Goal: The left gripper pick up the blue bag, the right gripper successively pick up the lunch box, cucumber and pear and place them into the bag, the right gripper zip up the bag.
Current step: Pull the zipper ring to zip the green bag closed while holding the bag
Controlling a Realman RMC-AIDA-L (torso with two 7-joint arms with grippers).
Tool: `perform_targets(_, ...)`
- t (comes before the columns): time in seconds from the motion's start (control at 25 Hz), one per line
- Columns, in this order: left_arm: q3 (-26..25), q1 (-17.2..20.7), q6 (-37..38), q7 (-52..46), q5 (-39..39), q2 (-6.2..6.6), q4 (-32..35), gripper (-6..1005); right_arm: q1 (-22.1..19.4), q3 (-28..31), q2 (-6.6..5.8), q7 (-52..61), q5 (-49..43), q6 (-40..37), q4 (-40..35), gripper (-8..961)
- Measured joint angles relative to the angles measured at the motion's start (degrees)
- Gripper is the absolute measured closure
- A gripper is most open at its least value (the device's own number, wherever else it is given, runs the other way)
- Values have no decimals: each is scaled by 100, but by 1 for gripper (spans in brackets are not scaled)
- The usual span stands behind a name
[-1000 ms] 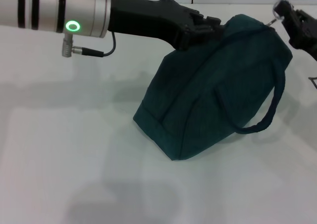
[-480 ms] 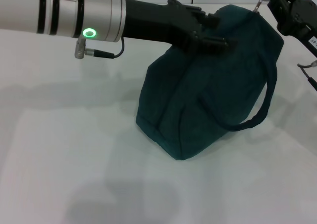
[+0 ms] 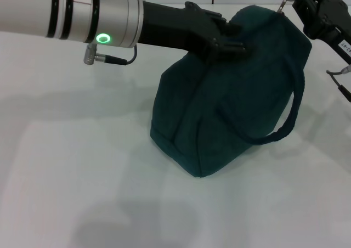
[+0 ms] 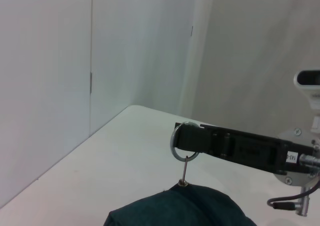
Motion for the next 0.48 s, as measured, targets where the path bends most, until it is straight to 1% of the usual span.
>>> perform_targets(0.36, 12, -21, -6, -7, 154, 6, 9, 601, 10, -16, 0, -1, 1, 9, 9, 944)
perform_targets(0.48, 17, -24, -7, 2, 156, 6, 9, 720, 10, -16, 0, -1, 1, 16, 14, 944)
